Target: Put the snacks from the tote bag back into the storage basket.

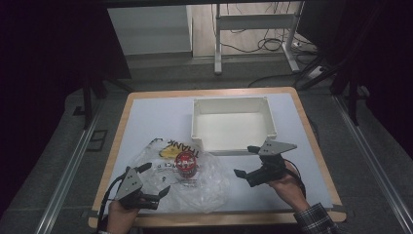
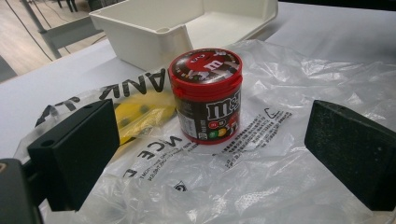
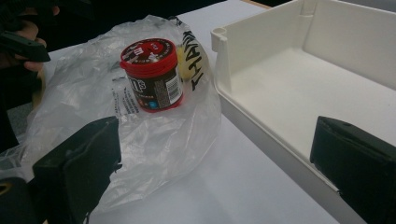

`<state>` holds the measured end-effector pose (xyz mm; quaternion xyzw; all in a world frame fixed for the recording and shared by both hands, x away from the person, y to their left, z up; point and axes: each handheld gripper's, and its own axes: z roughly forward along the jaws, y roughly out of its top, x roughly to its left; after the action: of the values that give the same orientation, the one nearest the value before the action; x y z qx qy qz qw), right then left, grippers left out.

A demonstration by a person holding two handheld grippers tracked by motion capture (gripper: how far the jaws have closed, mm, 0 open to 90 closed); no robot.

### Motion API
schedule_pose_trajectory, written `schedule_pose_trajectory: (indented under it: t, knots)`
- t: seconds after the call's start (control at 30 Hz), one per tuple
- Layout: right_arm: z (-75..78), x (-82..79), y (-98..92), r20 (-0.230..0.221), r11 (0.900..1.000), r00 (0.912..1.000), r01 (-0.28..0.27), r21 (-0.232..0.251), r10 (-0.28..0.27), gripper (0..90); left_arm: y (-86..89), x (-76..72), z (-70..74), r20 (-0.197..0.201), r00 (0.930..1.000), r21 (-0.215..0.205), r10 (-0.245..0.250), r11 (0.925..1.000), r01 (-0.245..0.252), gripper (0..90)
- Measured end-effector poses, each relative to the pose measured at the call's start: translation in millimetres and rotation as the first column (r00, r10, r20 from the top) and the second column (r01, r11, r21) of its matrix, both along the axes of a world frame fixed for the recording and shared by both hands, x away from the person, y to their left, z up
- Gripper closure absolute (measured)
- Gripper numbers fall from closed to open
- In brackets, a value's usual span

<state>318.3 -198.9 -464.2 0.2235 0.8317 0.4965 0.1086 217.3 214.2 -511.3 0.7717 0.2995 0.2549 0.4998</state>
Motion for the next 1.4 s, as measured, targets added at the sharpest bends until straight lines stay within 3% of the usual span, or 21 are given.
schedule_pose_trajectory:
  t: [0.97, 1.4]
  knots:
    - [4.2, 4.2, 16.6, -0.001, 0.998, 0.999, -0.045, -0.05, 0.045, 2.3, 0.6, 0.2, 0.2, 0.0, 1.0, 0.003, -0.001, 1.0, 0.001, 3.0]
    - [5.8, 8.3, 32.9, 0.002, 0.995, 0.9972, -0.074, -0.068, 0.074, 2.3, 1.2, -0.1, 0.5, 0.003, 1.0, -0.006, -0.001, 1.0, 0.001, 3.0]
